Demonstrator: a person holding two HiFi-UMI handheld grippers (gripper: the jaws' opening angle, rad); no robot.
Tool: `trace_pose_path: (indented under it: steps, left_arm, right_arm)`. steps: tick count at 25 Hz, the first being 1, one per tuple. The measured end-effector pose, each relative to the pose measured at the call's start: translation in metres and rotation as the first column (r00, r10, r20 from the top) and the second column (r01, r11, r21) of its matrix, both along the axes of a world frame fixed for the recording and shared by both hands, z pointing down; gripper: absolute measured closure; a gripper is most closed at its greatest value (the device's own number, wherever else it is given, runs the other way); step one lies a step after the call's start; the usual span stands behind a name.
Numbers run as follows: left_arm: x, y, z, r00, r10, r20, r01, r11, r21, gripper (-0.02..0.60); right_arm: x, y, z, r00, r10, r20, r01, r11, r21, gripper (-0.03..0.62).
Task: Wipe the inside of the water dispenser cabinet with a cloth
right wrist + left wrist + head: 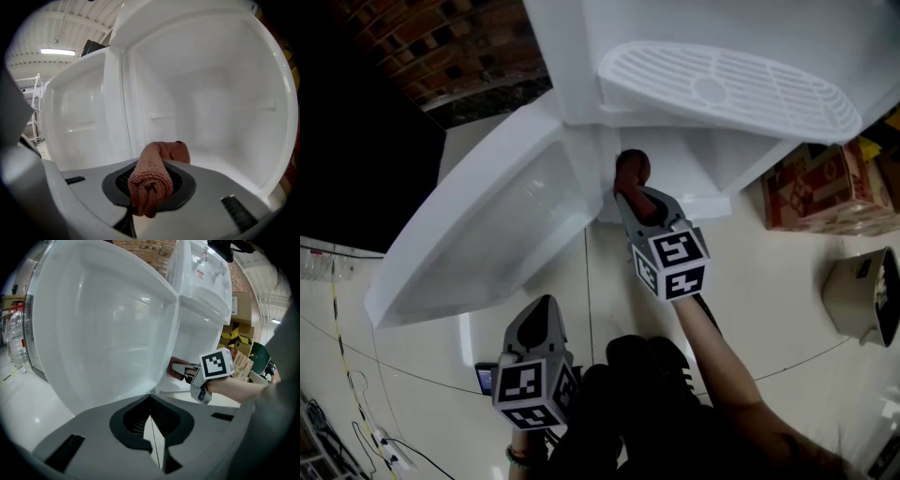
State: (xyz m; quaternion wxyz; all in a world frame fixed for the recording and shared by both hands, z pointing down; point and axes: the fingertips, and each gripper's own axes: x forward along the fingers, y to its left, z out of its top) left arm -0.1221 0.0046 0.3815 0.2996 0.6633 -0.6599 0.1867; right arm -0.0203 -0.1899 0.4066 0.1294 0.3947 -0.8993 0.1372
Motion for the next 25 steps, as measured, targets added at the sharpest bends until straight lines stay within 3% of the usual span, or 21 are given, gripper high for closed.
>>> trace_pose_path:
  steps: [3, 6, 11, 15, 17, 20, 23, 25]
  left_arm:
    - [-0.001, 0.001, 0.001, 1.0, -0.003, -0.001, 0.003, 1.0, -0.002, 0.577]
    - [-0.002, 0.002, 0.002, 1.0, -0.006, -0.003, 0.006, 1.0, -0.006, 0.577]
    - [0.0, 0.003, 0.002, 1.0, -0.002, -0.004, 0.002, 1.0, -0.003, 0.577]
    - [0.0, 0.005, 0.001, 1.0, -0.003, -0.005, 0.003, 1.0, -0.006, 0.577]
    - [0.001, 0.005, 0.001, 1.0, 0.0, -0.003, 0.0, 1.0, -0.007, 0.577]
    - [0.003, 0.006, 0.001, 1.0, 0.005, -0.001, -0.005, 1.0, -0.006, 0.577]
    - [0.006, 0.007, 0.001, 1.0, 0.011, 0.0, -0.011, 1.0, -0.006, 0.577]
    - [0.008, 0.008, 0.001, 1.0, 0.016, 0.001, -0.016, 1.0, -0.006, 0.577]
  right_arm:
    - [0.022, -0.004, 0.022, 0.998, 0.049, -0.031, -0.05, 0.998, -0.034, 0.519]
    - [0.067, -0.016, 0.029, 0.986, 0.16, -0.041, -0.162, 0.985, -0.052, 0.518]
    - [0.158, -0.023, 0.031, 0.927, 0.372, -0.053, -0.375, 0.925, -0.067, 0.519]
    - [0.197, -0.02, 0.029, 0.889, 0.452, -0.067, -0.456, 0.888, -0.06, 0.519]
    - [0.194, -0.019, 0.022, 0.896, 0.441, -0.048, -0.443, 0.894, -0.059, 0.519]
    - [0.16, -0.022, -0.017, 0.935, 0.353, 0.046, -0.353, 0.936, -0.011, 0.519]
    - [0.113, -0.025, -0.084, 0.968, 0.199, 0.15, -0.217, 0.969, 0.119, 0.519]
    - [0.087, -0.023, -0.133, 0.978, 0.096, 0.185, -0.139, 0.962, 0.233, 0.518]
